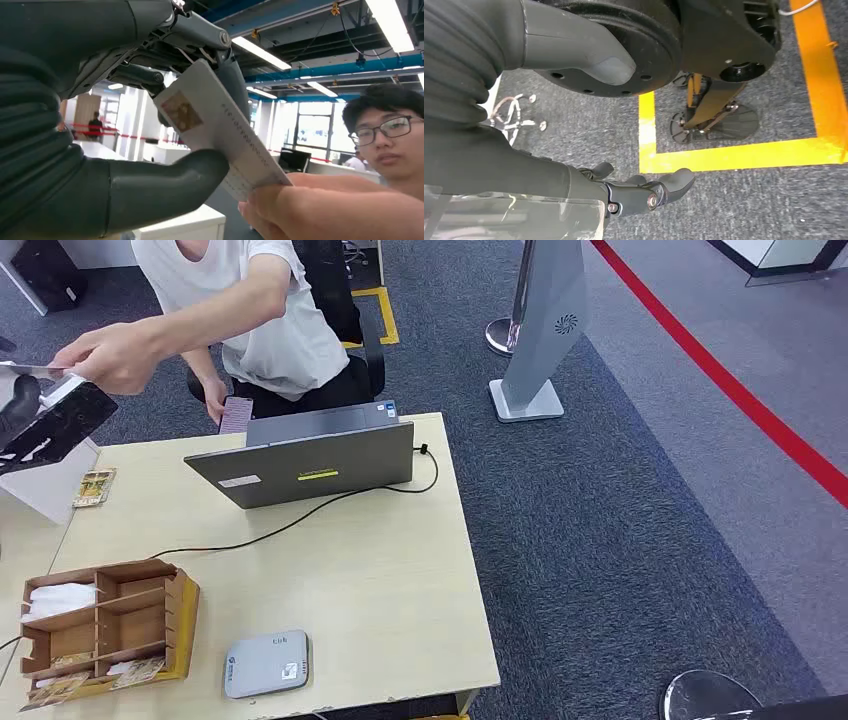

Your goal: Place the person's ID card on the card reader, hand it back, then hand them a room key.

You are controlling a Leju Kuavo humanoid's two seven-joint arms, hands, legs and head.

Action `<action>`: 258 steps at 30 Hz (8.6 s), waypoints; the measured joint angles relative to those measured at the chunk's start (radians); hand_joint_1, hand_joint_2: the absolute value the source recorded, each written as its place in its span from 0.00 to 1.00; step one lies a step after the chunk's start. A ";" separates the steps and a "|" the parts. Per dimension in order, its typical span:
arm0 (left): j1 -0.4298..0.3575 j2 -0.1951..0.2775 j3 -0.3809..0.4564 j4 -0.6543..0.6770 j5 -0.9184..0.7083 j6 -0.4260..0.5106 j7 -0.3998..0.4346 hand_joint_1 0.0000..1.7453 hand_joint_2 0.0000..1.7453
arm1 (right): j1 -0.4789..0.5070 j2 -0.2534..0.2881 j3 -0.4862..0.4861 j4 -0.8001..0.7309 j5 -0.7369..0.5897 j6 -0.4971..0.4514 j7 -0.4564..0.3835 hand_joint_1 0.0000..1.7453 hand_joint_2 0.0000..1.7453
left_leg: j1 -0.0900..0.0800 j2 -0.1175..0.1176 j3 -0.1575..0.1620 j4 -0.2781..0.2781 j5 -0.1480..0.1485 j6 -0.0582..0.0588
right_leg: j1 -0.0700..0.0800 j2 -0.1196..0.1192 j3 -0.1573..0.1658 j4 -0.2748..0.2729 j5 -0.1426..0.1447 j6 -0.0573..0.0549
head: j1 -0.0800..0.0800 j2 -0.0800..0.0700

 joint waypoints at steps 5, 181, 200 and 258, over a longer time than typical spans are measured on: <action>-0.014 0.018 -0.026 0.011 -0.018 0.000 0.017 1.00 1.00 | 0.000 0.000 0.005 -0.004 0.000 -0.005 0.007 0.00 1.00 | 0.000 0.000 0.000 0.000 0.000 0.000 | 0.000 0.000 0.000 0.000 0.000 0.000 | 0.000 0.000; 0.877 0.016 -0.292 -0.335 -0.128 0.272 -0.085 0.00 1.00 | -0.003 -0.007 0.102 -0.005 -0.085 -0.045 0.064 0.00 1.00 | 0.001 0.000 -0.009 -0.001 0.003 -0.003 | 0.000 0.001 -0.009 0.000 0.003 -0.003 | 0.000 0.000; 0.940 -0.007 -0.289 -0.250 -0.131 0.327 0.138 0.00 1.00 | -0.006 -0.006 0.102 0.008 -0.098 -0.059 0.083 0.00 1.00 | 0.001 0.000 -0.009 -0.001 0.003 -0.003 | 0.000 0.000 -0.009 0.000 0.003 -0.003 | 0.000 0.000; 0.999 -0.071 -0.036 -0.141 -0.199 0.418 0.134 0.00 1.00 | 0.000 -0.006 0.104 0.007 -0.084 -0.047 0.085 0.00 1.00 | 0.002 0.000 -0.009 -0.001 0.003 -0.003 | 0.001 0.000 -0.009 0.000 0.003 -0.003 | 0.000 0.000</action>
